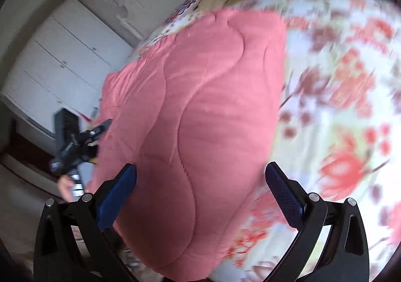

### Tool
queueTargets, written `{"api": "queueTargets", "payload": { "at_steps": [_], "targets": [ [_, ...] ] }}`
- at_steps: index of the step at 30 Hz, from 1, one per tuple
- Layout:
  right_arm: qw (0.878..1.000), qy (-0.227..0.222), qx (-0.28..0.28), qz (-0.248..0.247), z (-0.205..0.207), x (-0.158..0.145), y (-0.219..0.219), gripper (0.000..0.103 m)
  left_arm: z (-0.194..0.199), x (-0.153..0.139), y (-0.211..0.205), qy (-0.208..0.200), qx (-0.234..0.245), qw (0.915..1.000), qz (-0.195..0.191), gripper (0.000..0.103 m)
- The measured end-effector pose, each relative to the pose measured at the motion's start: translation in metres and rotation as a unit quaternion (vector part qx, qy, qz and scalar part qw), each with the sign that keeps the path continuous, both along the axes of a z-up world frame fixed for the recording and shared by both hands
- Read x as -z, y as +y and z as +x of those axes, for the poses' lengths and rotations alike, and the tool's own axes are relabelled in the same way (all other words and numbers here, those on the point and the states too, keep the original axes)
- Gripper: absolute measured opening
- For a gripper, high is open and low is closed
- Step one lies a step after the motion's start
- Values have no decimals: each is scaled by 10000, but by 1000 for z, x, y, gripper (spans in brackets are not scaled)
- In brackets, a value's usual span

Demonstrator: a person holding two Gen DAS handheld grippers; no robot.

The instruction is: Fold large clothes

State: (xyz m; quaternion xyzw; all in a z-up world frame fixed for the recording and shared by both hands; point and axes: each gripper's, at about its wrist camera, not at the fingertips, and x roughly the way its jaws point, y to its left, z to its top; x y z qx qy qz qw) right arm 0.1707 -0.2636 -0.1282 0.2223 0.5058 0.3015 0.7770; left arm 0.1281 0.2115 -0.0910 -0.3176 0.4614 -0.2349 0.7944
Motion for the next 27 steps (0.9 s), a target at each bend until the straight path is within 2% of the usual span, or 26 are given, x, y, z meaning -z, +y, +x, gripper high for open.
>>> {"api": "queueTargets", "payload": {
  "at_steps": [4,8,10,11,15,19,21,24,25,26,27],
  "targets": [
    [9986,185,-89,495,7,16,3,99,8,0,-14,-96,384,9992,-8,100],
    [9968,65,-101,790,10,23,5,98,17,2,-18,-274,586,9961,-605,56],
    [9959,-369,43,826,4,18,2,81,22,-6,-29,-380,647,9954,-599,51],
    [9952,-549,111,807,0,16,-1,79,25,-11,-36,-443,670,9954,-529,49],
    [9905,-1188,389,581,-5,-2,-12,69,54,-34,-85,-656,813,9938,-389,47],
    [9803,-1777,843,199,7,-37,-41,69,107,-51,-136,-703,900,9918,-575,47],
    [9766,-1856,1074,154,19,-47,-62,69,135,-50,-160,-626,949,9918,-579,48],
    [9729,-1846,1390,27,44,-50,-95,69,172,-26,-190,-217,927,9948,-365,49],
    [9733,-1756,1478,-29,54,-45,-104,69,182,-10,-194,-20,816,9964,-209,56],
    [9738,-1628,1581,-128,64,-36,-111,69,186,0,-197,2,725,9971,-241,62],
    [9748,-1449,1688,-149,71,-25,-118,69,188,9,-197,-16,705,9967,-399,63]
  ]
}}
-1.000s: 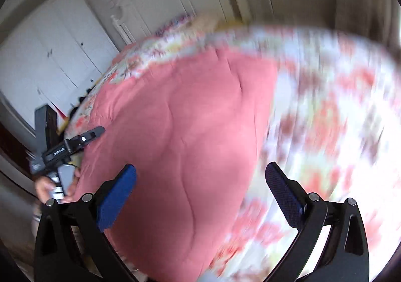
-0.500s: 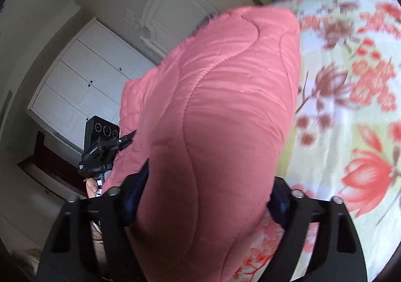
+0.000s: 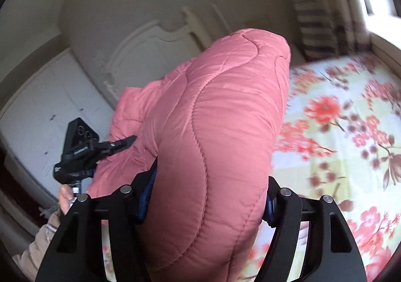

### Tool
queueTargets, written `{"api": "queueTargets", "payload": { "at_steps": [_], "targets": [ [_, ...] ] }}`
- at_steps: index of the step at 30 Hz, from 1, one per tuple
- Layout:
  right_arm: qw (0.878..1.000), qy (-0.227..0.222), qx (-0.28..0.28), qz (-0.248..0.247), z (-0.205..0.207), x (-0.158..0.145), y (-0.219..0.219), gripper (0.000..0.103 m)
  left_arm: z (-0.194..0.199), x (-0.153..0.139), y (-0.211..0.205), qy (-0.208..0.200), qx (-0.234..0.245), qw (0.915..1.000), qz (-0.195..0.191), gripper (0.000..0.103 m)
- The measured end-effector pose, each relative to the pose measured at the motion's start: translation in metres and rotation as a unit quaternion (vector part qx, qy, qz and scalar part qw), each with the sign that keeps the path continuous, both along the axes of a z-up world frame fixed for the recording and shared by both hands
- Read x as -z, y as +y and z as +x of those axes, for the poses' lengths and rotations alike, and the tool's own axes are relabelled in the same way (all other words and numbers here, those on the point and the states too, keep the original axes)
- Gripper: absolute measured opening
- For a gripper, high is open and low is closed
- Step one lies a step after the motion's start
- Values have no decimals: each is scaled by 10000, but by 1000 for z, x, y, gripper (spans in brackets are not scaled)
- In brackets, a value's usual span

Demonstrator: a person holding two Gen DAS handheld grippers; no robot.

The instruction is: Fold large clothes

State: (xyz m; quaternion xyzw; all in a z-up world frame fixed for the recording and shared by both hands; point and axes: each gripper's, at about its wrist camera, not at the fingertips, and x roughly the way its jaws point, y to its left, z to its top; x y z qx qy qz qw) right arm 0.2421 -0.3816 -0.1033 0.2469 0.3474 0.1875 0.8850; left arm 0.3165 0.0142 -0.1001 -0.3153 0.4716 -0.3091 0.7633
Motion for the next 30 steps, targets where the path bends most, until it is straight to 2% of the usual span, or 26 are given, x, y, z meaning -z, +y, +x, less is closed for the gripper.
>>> {"api": "queueTargets", "payload": {
  "at_steps": [2,4,6,8,9,10,12,14,15,16,18,19,20,21,22,23,24,25,28,30],
  "targets": [
    [9980,590,242,-17,14,34,-11,75,0,6,2,-12,16,10000,-89,67],
    [9972,618,351,214,13,54,-17,80,0,6,5,-99,39,9999,58,72],
    [9971,614,420,183,7,49,-15,85,-1,2,8,-161,-42,9996,240,78],
    [9958,356,787,-295,-7,28,-7,85,-2,-4,9,-171,-76,9992,348,78],
    [9936,56,999,-533,-14,14,-3,85,-3,-9,8,-221,-97,9986,471,78],
    [9903,-463,1061,-773,-29,-7,12,85,-6,-18,7,-327,-134,9972,659,78],
    [9846,-1049,812,-1143,-47,-30,40,85,-15,-45,11,-538,-329,9921,1080,78],
    [9783,-1143,383,-1685,-56,-31,84,82,-29,-76,13,-895,-728,9816,1519,75],
    [9747,-1119,158,-1928,-56,-27,105,76,-37,-97,13,-1227,-962,9719,1764,75],
    [9699,-1100,-19,-2173,-54,-20,126,73,-46,-117,11,-1590,-1111,9614,1950,75],
    [9537,-1022,-207,-2820,-46,3,166,70,-52,-151,-7,-2085,-1121,9441,2293,79],
    [9472,-996,-197,-3040,-42,9,177,70,-54,-160,-18,-2260,-1044,9365,2468,85],
    [9386,-1017,-173,-3293,-41,19,189,70,-54,-170,-37,-2574,-891,9198,2824,88],
    [9277,-1109,-140,-3562,-42,26,199,70,-57,-170,-48,-2732,-792,9093,3037,89],
    [9190,-1167,-108,-3764,-44,32,205,70,-50,-167,-66,-2897,-608,8930,3390,90],
    [9140,-1195,-74,-3877,-43,34,210,70,-38,-162,-81,-2893,-458,8832,3663,90],
    [9112,-1207,-56,-3938,-45,36,214,70,-22,-156,-85,-2810,-359,8795,3825,90],
    [9090,-1214,-44,-3988,-45,36,215,70,-4,-141,-92,-2582,-229,8798,3984,90],
    [9088,-1205,-39,-3994,-49,32,214,70,30,-105,-93,-1913,-204,8944,4038,90],
    [9095,-1186,-39,-3983,-57,35,208,70,49,-73,-79,-1452,-227,9200,3632,95]
  ]
}}
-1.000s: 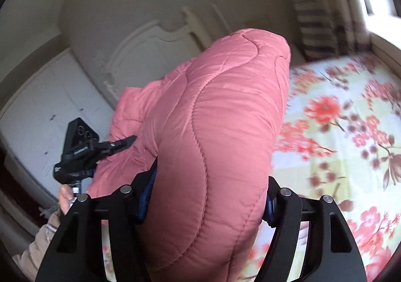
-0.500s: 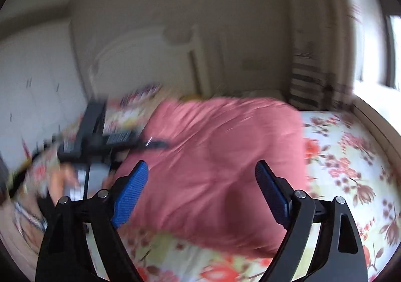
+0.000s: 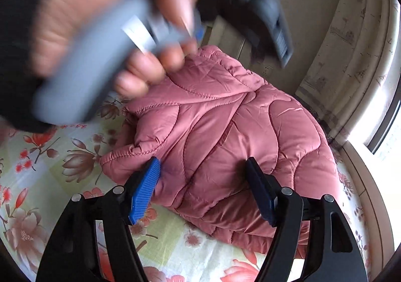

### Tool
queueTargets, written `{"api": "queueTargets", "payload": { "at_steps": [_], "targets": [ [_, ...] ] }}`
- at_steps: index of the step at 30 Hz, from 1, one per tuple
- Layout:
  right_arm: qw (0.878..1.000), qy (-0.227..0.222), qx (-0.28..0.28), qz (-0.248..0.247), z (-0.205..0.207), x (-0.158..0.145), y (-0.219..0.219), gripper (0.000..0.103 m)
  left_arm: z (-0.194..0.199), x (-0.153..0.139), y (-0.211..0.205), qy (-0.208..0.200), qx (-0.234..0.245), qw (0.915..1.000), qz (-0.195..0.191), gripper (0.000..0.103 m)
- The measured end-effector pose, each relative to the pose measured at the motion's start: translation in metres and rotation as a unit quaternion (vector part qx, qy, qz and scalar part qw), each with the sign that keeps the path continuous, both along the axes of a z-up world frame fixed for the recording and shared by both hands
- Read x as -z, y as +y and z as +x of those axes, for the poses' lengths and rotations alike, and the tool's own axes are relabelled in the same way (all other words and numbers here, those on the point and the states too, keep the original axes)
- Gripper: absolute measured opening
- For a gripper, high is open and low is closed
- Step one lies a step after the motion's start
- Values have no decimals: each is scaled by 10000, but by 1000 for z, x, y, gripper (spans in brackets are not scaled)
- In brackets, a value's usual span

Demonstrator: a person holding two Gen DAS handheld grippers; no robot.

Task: Fold large clothes
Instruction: 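Set the bundle down on the bed and open both grippers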

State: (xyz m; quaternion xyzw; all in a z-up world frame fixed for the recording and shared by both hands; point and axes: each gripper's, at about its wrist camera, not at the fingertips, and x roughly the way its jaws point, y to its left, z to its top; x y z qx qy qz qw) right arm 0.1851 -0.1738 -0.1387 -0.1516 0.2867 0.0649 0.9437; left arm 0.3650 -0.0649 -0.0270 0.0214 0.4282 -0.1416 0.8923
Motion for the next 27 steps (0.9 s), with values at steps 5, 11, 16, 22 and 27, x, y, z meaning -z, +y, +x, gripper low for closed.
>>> {"api": "queueTargets", "payload": {
  "at_steps": [5,11,16,22,27],
  "targets": [
    [9996,-143,-38,-226,-8,-10,-1,70,4,14,18,228,-29,9988,-430,100],
    [9989,58,-452,52,-10,-9,11,68,6,13,15,230,-32,9987,-445,101],
    [9979,235,-573,186,-15,-16,0,67,-1,7,23,186,-125,9982,-552,101],
    [9966,-253,191,760,-41,-52,-68,69,-14,2,35,143,-274,9967,-744,101],
    [9813,768,297,1741,-30,-38,-124,69,-80,-39,47,-902,-602,9923,-593,101]
  ]
}}
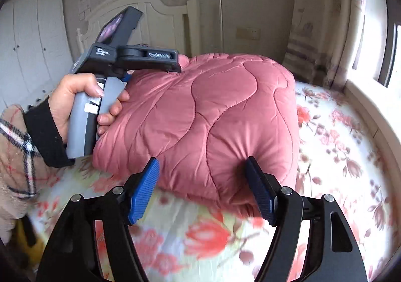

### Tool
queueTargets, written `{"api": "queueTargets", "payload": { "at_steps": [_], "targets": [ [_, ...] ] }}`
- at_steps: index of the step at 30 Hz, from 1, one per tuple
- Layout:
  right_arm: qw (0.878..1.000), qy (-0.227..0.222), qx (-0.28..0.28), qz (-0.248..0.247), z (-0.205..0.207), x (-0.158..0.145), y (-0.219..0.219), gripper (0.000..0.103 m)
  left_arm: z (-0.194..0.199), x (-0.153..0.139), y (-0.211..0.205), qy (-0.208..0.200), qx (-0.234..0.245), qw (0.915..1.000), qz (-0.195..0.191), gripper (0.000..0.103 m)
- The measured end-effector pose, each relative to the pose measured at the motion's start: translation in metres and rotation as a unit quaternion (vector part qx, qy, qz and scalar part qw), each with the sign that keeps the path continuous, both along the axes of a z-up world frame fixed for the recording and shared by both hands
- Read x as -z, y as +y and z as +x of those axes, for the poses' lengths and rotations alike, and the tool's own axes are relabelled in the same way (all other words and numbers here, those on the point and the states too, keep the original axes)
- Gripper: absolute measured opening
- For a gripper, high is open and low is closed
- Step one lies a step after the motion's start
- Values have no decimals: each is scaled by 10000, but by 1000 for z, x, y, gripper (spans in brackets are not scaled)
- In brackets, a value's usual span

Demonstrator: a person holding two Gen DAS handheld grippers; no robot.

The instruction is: Fold large clothes

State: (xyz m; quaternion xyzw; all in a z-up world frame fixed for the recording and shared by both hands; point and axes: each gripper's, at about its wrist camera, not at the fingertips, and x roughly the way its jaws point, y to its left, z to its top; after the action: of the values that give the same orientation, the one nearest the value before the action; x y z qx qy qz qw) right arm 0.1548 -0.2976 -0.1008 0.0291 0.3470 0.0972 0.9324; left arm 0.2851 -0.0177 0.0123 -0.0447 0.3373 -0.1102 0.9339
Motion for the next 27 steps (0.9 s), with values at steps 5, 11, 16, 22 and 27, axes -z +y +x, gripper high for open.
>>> {"api": "queueTargets", "payload": {
  "at_steps": [5,11,16,22,27],
  "targets": [
    [9949,-854,220,483,-54,-45,-36,87,-120,-51,5,-1531,-140,9864,577,101],
    [9855,-1452,624,623,-111,-80,-59,99,-235,-69,17,-2216,-197,9729,638,101],
    [9870,-1469,632,135,-121,-72,-36,99,-264,-34,12,-1652,-132,9849,501,101],
    [9866,-1350,691,-603,-127,-41,12,99,-270,0,2,-1287,-173,9887,746,101],
    [9832,-1386,952,-713,-129,-31,17,99,-276,9,4,-1268,-139,9888,779,101]
  ]
}}
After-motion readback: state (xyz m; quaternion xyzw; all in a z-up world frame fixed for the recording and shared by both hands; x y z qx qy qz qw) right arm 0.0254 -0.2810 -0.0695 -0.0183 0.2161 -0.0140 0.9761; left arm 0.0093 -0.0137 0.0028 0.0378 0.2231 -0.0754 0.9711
